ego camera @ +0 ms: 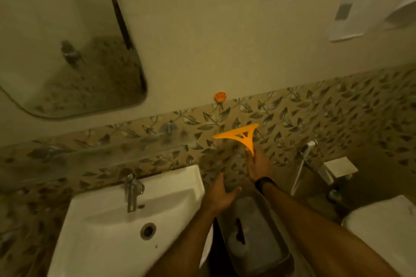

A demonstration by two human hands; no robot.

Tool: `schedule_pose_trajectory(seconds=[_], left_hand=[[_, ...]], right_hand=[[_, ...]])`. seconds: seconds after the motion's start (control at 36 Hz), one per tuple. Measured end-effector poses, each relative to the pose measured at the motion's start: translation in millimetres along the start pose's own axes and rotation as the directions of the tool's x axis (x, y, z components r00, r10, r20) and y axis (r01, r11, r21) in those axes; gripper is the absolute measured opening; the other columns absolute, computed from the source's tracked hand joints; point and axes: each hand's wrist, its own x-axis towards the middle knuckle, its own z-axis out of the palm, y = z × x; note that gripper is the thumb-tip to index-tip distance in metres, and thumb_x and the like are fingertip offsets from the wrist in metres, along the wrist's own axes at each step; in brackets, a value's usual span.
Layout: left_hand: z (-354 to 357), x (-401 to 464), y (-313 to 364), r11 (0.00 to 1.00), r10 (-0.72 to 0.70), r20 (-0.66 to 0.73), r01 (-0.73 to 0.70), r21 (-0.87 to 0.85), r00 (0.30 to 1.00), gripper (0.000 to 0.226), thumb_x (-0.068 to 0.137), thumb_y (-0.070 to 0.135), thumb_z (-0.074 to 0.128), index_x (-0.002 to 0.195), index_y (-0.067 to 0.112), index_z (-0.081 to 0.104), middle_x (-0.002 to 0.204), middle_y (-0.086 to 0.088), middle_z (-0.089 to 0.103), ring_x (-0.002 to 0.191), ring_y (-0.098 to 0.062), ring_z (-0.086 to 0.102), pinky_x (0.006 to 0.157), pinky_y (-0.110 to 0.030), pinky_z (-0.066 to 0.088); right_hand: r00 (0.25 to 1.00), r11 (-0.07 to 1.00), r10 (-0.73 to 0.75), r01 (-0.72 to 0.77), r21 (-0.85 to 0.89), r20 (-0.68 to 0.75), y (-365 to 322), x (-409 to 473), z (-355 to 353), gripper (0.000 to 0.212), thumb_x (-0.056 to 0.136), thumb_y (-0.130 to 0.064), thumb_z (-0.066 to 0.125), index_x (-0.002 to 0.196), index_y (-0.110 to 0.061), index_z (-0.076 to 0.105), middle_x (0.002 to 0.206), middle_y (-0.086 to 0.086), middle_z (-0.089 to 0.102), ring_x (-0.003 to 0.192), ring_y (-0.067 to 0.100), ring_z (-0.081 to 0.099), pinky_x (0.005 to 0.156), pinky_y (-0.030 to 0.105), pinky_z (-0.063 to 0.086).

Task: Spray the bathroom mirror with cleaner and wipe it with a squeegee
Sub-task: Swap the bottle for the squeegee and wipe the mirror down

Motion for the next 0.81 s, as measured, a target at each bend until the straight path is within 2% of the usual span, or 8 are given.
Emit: schedule_pose_trajectory(seconds=[0.17, 0.31, 0.36, 0.47, 0.61, 0.69, 0.75, 0.81], left_hand=[[-96, -57, 71, 0.986, 0.147, -0.008, -0.146, 0.074, 0.989, 0.056, 0.095, 0.037, 0.073, 0.145, 0.028, 0.048, 0.145, 0.003, 0.057, 0.136, -0.016, 0.053, 0.115, -0.033, 0.044], [-168, -89, 81, 0.974, 0.21, -0.042, -0.205, 0.101, 0.977, 0.055, 0.096, 0.038, 0.071, 0.144, 0.019, 0.053, 0.133, 0.015, 0.049, 0.131, -0.008, 0.049, 0.108, -0.023, 0.04], [-198, -100, 79, 0.971, 0.219, -0.067, -0.211, 0.114, 0.973, 0.057, 0.096, 0.038, 0.07, 0.146, 0.019, 0.051, 0.132, 0.015, 0.049, 0.132, -0.01, 0.049, 0.106, -0.023, 0.04], [-259, -111, 75, 0.98, 0.195, -0.152, -0.188, 0.061, 0.969, 0.065, 0.099, 0.049, 0.061, 0.155, 0.025, 0.04, 0.151, 0.011, 0.047, 0.137, -0.012, 0.048, 0.111, -0.027, 0.04], [-322, -107, 62, 0.982, 0.188, -0.226, -0.181, 0.054, 0.956, 0.103, 0.07, 0.101, 0.031, 0.145, 0.034, 0.052, 0.148, 0.009, 0.055, 0.133, -0.017, 0.055, 0.111, -0.04, 0.047], [-355, -108, 61, 0.973, 0.229, -0.234, -0.215, 0.082, 0.945, 0.03, 0.105, 0.048, 0.048, 0.133, 0.04, 0.05, 0.15, 0.003, 0.054, 0.135, -0.018, 0.054, 0.113, -0.038, 0.046], [-378, -110, 65, 0.965, 0.261, -0.279, -0.25, 0.074, 0.924, 0.033, 0.106, 0.038, 0.051, 0.138, 0.04, 0.046, 0.151, 0.005, 0.051, 0.137, -0.019, 0.051, 0.114, -0.034, 0.043], [-402, -107, 64, 0.957, 0.286, -0.32, -0.254, 0.139, 0.903, 0.057, 0.097, 0.066, 0.042, 0.147, 0.036, 0.044, 0.148, 0.012, 0.047, 0.139, -0.018, 0.049, 0.113, -0.032, 0.041]], right_hand=[[0.978, 0.993, -0.111, 0.115, 0.011, -0.177, -103, -3, 5, 0.039, 0.1, -0.05, 0.035, 0.099, -0.015, 0.052, 0.08, 0.004, 0.057, 0.073, 0.03, 0.056, 0.06, 0.035, 0.035], [0.913, 0.954, -0.253, 0.29, 0.074, -0.321, -190, -22, 19, 0.042, 0.099, -0.051, 0.036, 0.12, -0.017, 0.052, 0.078, 0.001, 0.055, 0.067, 0.024, 0.053, 0.057, 0.035, 0.04], [0.89, 0.935, -0.287, 0.34, 0.097, -0.355, -221, -30, 27, 0.028, 0.099, -0.05, 0.038, 0.102, -0.024, 0.05, 0.075, 0.003, 0.056, 0.065, 0.024, 0.053, 0.056, 0.036, 0.041], [0.861, 0.891, -0.312, 0.412, 0.19, -0.401, -285, -51, 54, 0.034, 0.099, -0.049, 0.042, 0.087, -0.017, 0.046, 0.062, -0.005, 0.044, 0.053, 0.011, 0.045, 0.049, 0.034, 0.034], [0.83, 0.849, -0.369, 0.484, 0.213, -0.418, -355, -75, 96, 0.03, 0.097, -0.053, 0.042, 0.089, -0.025, 0.045, 0.06, -0.006, 0.048, 0.053, 0.013, 0.05, 0.045, 0.033, 0.033], [0.823, 0.82, -0.402, 0.519, 0.243, -0.401, -400, -86, 109, 0.017, 0.099, -0.043, 0.047, 0.091, -0.028, 0.049, 0.061, -0.011, 0.048, 0.054, 0.002, 0.049, 0.047, 0.023, 0.031], [0.814, 0.807, -0.431, 0.54, 0.237, -0.388, -426, -85, 116, 0.019, 0.099, -0.045, 0.044, 0.094, -0.028, 0.05, 0.065, -0.012, 0.051, 0.058, 0.002, 0.051, 0.051, 0.023, 0.036], [0.802, 0.787, -0.452, 0.564, 0.248, -0.39, -450, -80, 121, 0.029, 0.097, -0.053, 0.04, 0.098, -0.027, 0.053, 0.073, -0.01, 0.057, 0.063, 0.005, 0.056, 0.055, 0.028, 0.045]])
